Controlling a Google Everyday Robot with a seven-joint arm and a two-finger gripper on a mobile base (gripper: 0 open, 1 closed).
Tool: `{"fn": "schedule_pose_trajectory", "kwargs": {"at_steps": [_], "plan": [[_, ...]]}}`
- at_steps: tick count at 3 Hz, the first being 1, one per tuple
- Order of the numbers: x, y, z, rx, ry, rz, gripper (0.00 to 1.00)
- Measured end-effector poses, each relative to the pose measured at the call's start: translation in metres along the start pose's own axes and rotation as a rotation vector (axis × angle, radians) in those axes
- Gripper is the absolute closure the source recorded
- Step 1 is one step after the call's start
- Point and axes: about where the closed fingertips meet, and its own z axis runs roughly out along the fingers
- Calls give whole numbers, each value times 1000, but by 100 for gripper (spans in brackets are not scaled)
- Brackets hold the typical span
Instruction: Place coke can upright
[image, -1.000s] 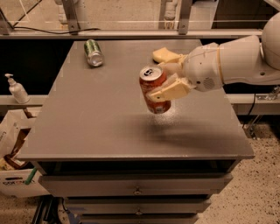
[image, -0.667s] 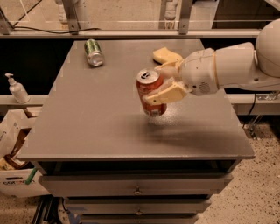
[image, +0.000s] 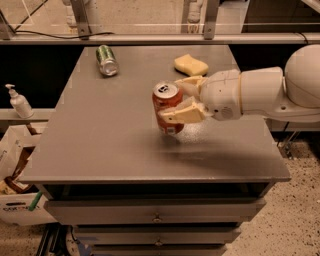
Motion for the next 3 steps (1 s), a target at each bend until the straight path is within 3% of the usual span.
{"fn": "schedule_pose_trajectory", "kwargs": {"at_steps": [1,2,3], "plan": [[2,6,4,17,-35,10,13],[0,7,6,14,-36,8,0],[0,7,6,14,-36,8,0]]}}
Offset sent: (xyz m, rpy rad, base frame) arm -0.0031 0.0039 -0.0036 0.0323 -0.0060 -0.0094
